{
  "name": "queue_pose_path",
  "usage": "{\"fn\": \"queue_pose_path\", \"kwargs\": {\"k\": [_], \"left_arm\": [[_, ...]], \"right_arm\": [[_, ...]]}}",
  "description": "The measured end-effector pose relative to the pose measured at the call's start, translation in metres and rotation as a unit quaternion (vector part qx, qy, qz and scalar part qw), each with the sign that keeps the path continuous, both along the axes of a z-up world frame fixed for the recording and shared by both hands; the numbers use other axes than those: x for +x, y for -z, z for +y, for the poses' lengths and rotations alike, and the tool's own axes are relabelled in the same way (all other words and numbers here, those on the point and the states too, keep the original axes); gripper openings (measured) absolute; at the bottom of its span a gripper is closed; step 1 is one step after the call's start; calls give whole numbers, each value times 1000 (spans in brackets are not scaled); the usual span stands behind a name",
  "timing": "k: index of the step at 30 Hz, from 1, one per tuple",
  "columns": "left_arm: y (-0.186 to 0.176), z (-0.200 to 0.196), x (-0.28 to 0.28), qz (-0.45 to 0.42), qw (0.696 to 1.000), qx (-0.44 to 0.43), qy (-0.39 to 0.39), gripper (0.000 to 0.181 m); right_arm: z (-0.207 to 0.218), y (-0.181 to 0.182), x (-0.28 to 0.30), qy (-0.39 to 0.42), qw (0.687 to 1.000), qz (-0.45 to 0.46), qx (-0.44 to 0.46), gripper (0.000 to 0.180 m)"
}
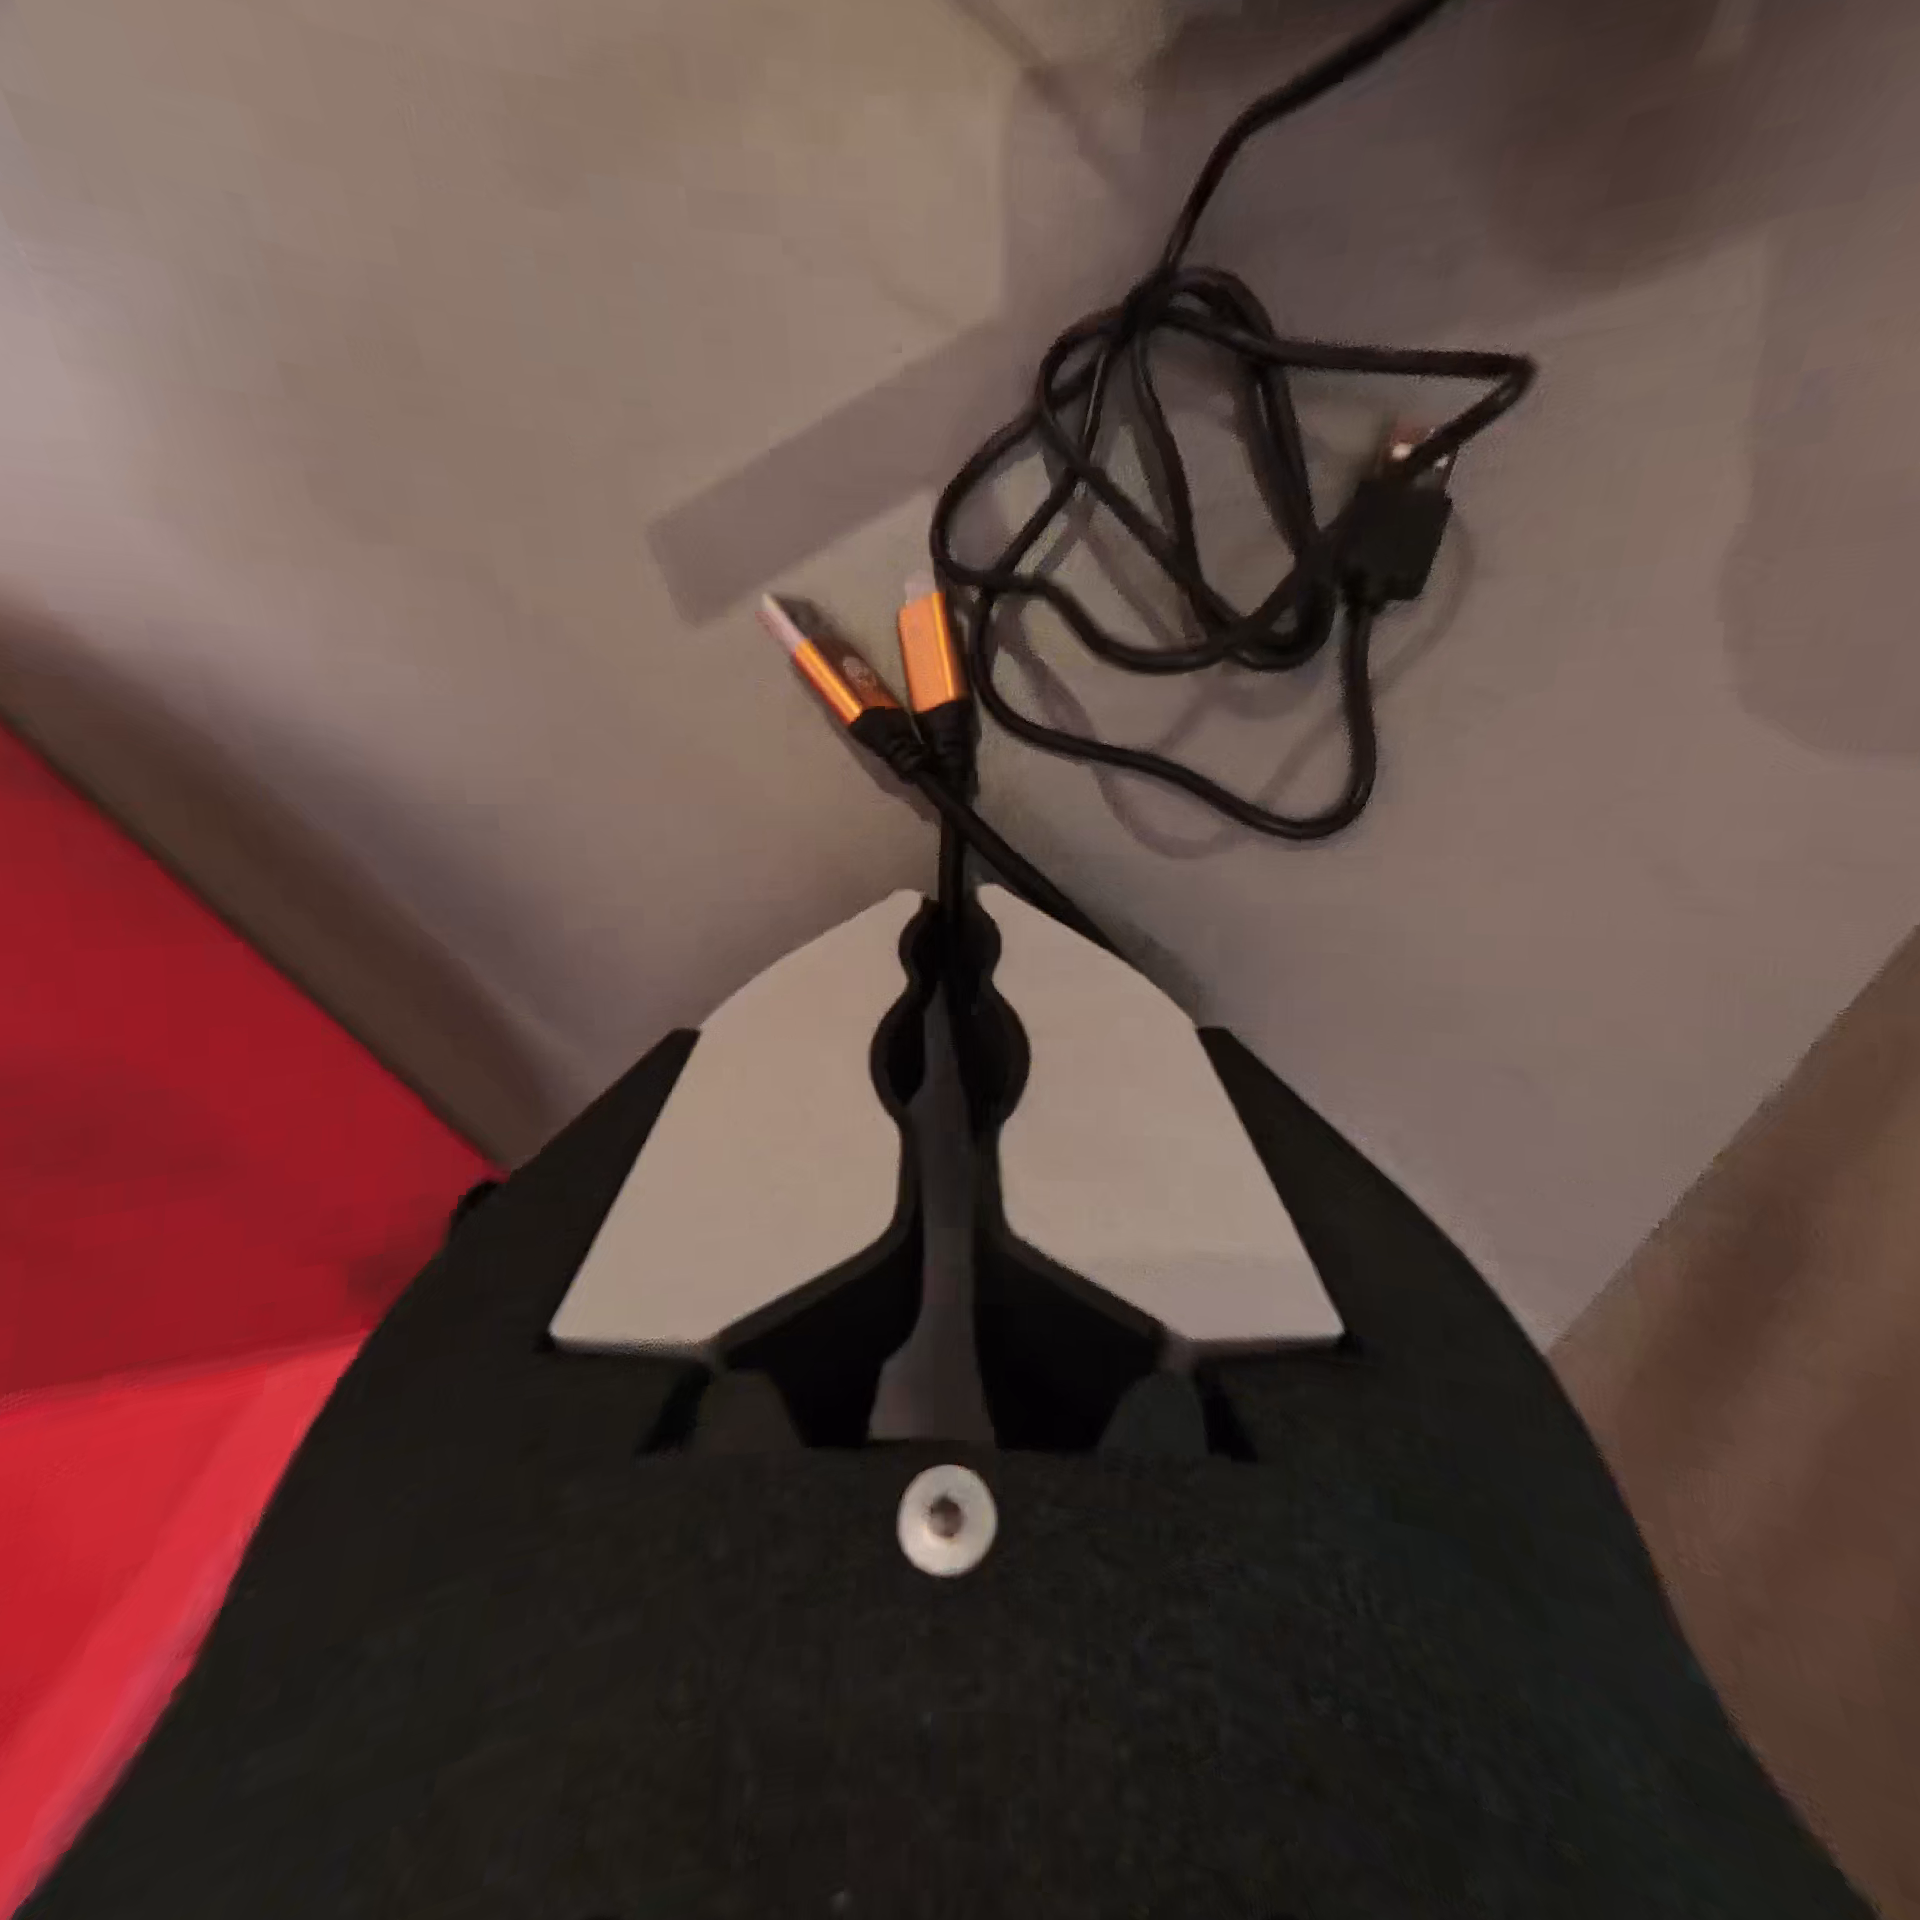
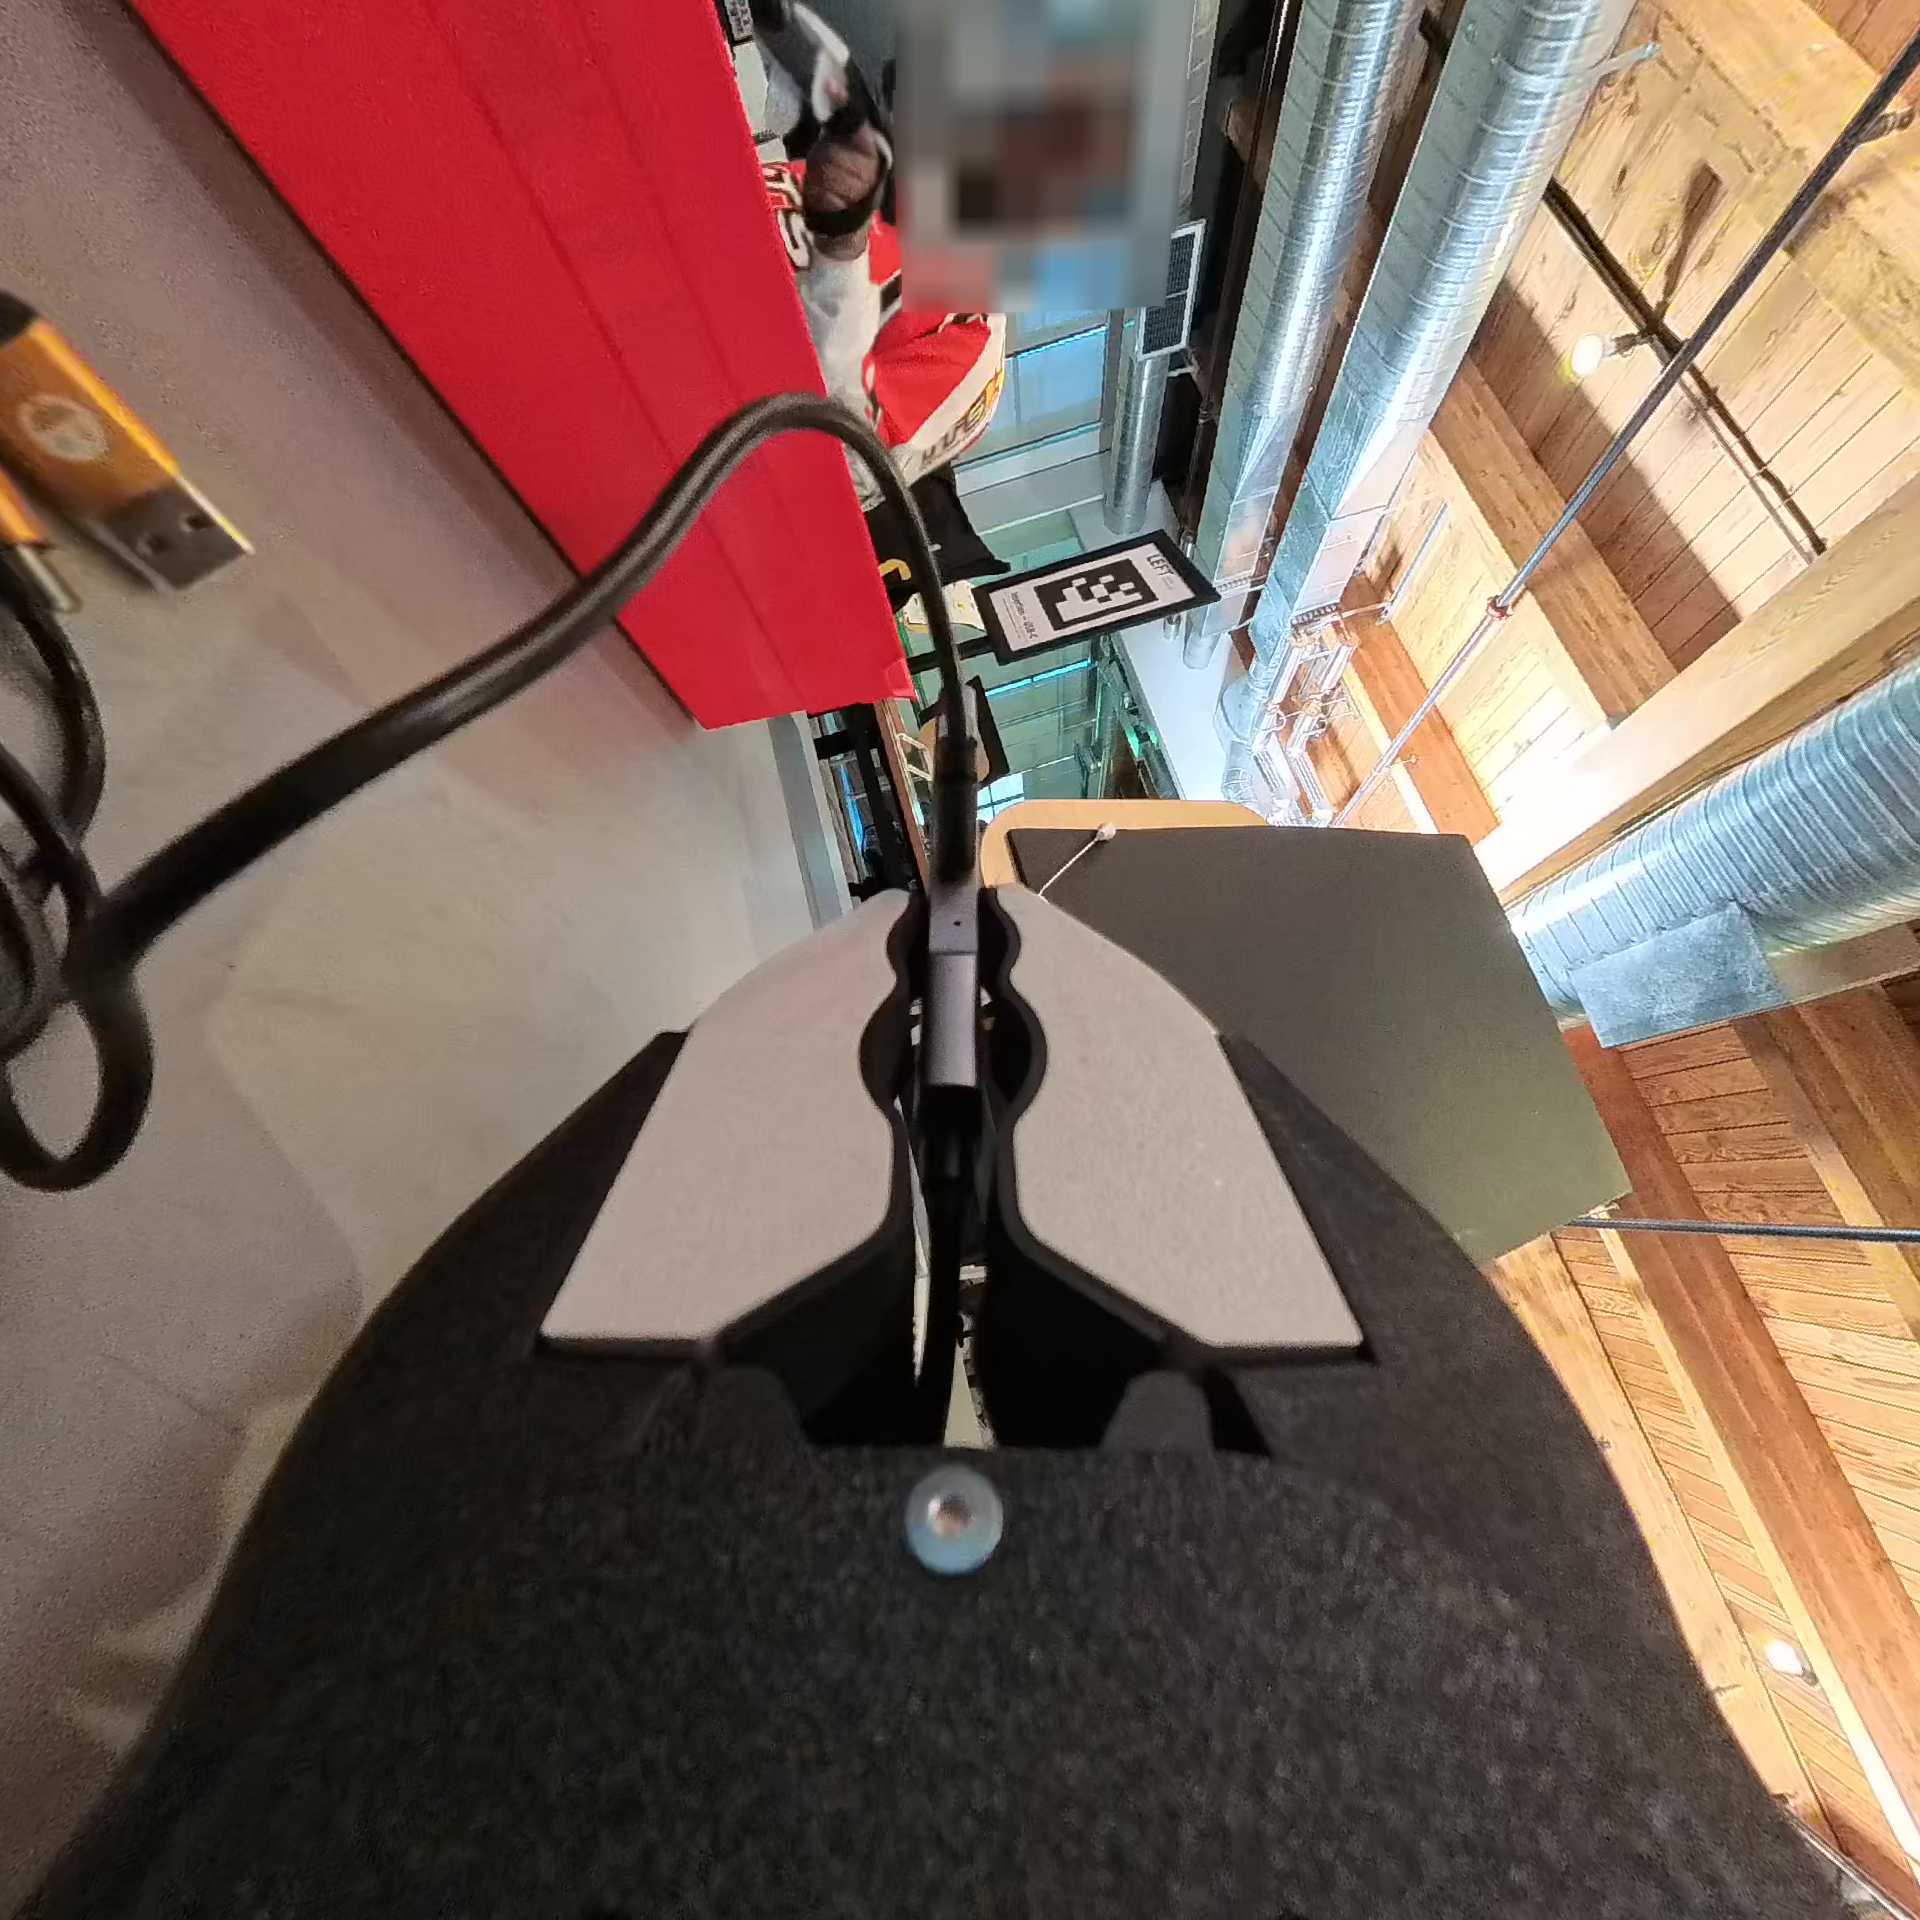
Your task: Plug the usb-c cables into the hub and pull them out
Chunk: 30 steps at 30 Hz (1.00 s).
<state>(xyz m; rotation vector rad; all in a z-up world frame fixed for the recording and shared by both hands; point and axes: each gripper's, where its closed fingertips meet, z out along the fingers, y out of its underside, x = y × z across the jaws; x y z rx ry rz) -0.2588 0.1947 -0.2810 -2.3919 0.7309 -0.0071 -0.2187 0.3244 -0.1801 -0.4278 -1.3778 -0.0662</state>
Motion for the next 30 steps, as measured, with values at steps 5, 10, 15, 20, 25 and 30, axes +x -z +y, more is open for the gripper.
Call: {"fn": "queue_pose_path", "kwargs": {"k": [5, 10, 15, 20, 25, 30], "left_arm": [[-104, 14, -35, 423, 866, 261, 47, 2], [-74, 10, -55, 544, 809, 209, 72, 3], [-92, 15, -51, 439, 871, 221, 14, 2], [-85, 22, -21, 245, 950, 193, -4, 2], [-98, 36, -4, 113, 979, 170, -27, 2], [-97, 42, 5, 94, 985, 141, -26, 2]], "right_arm": [[1, -2, 1, 4, 1000, 2, 4, 9], [-2, -2, 0, 2, 1000, -1, 10, 9], [-14, -5, -2, -9, 1000, 2, 25, 9], [-16, -10, -4, 27, 996, 6, 79, 9], [-17, -9, -4, 34, 993, -6, 110, 9], [-23, -6, -8, 32, 992, -9, 123, 9]]}}
